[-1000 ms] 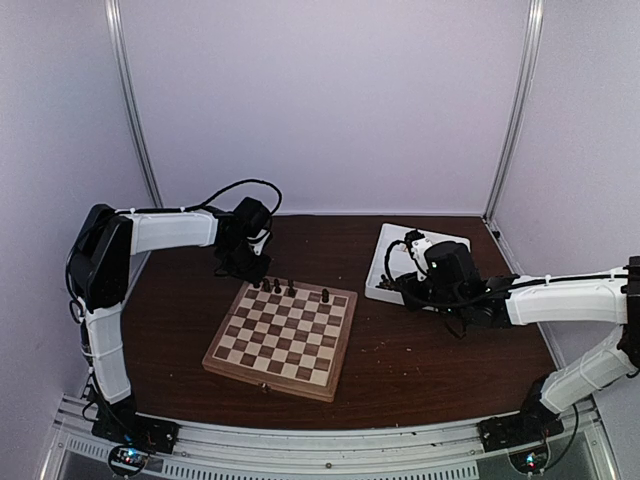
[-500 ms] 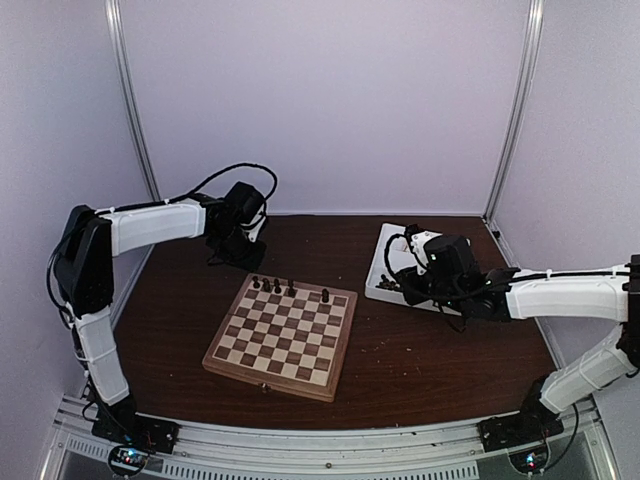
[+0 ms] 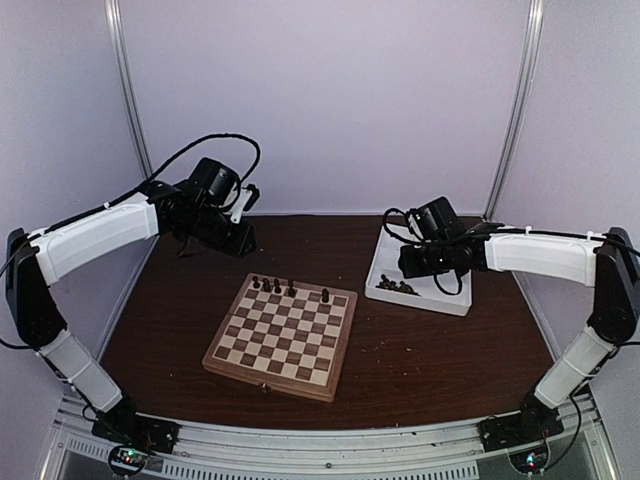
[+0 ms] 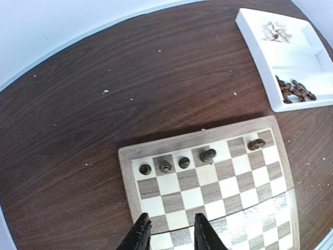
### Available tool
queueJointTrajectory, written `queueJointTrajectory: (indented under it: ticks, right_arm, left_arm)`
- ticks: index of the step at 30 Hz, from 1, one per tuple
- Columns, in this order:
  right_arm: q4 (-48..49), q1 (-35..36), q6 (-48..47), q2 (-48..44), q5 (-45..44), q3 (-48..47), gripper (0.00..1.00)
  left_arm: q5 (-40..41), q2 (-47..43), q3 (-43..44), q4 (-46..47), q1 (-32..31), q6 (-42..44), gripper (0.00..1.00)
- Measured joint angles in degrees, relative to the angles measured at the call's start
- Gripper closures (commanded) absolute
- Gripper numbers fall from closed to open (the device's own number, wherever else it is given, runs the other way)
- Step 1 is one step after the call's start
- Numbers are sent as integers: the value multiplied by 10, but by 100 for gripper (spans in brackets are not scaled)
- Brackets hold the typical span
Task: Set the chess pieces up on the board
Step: Pick up the chess piece from the storage box.
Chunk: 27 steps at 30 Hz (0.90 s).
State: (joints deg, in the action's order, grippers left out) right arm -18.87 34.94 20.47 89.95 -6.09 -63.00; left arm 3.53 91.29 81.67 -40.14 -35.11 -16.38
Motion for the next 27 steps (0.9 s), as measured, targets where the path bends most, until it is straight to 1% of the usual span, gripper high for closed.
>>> queueJointTrajectory:
  ticks: [5,10,14,19,27]
  right_arm:
    - [-54,-13,10,38,35,-50,63]
    - [-87,-16,10,92,51,-111,65]
    - [-111,-20,9,123,52,-132,67]
    - [-131,-31,7,144,52,-138,70]
    - [-148,-59,-2,182,52,-158,71]
  left_arm:
    - [-26,-43,-52,24,-31,3,68]
    - [-60,-73,-86,57,-42,2,67]
    - [-76,-82,-93,72,-46,2,67]
    - [-91,-82,-93,83,-49,2,67]
    - [-99,-81,-93,88,-49,2,67]
